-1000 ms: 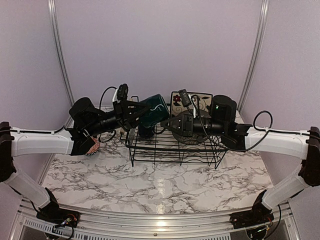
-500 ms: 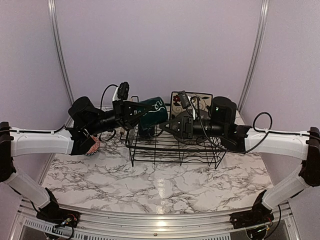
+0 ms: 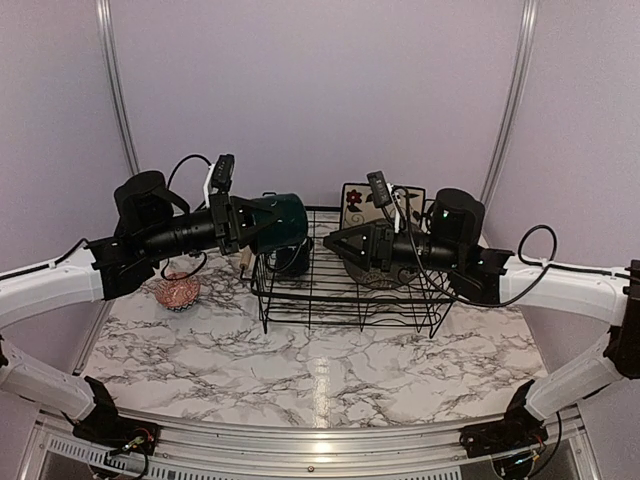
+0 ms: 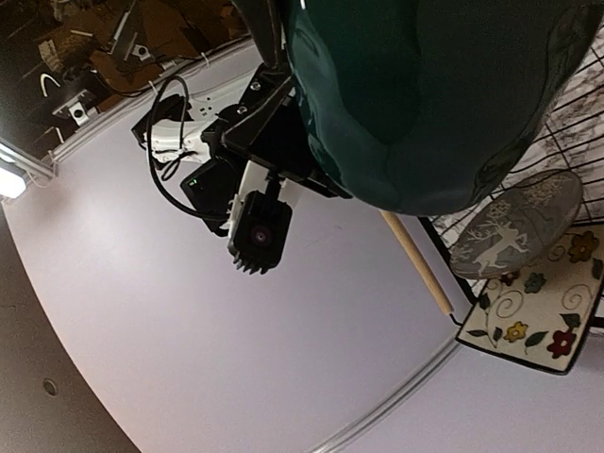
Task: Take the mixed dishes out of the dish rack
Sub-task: Pass from the right arm to the left, then place the cup at the corner of the board.
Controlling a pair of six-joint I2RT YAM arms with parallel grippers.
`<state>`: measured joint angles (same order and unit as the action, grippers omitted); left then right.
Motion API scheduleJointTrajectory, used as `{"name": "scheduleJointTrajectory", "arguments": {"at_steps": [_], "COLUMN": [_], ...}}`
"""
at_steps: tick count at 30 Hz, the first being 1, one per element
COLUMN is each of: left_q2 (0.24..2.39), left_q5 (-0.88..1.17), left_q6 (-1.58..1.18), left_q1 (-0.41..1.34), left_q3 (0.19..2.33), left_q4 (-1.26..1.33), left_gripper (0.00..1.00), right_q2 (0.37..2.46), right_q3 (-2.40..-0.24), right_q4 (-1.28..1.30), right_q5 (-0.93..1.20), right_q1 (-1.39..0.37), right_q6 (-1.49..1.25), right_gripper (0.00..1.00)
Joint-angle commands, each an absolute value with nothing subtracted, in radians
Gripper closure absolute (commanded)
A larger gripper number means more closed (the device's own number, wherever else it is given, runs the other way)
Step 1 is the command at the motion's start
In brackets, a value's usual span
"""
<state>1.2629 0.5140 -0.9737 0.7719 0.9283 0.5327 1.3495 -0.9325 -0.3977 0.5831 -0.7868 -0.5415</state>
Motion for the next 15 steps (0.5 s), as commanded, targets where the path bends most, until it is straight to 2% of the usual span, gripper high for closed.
{"name": "scheduleJointTrajectory", "arguments": {"at_steps": [1,9,15], "left_q2": [1.125,1.065,1.063], "left_q5": [0.188,-0.429,-0.639], "left_q6": [-0.669,-0.473,-0.454], "left_q1": [0.755,0.753,0.71], "left_q3": [1.098,1.25,1.256], "left_q4": [0.036,-0.545,-0.766], "left_gripper": [1.0,1.0,1.0], "right_q2": [1.327,1.338,1.346], "right_q3": [-0.954,-0.971,-0.991], "right_q4": [-0.356,-0.33,-0.299], "right_q5": [0.543,0.531,0.518], "right_q1": [-0.782,-0.778,-0.773], "right_q6": [-0.507,-0.494,-0.476], "right_gripper": [0.36,0.35,0.35]}}
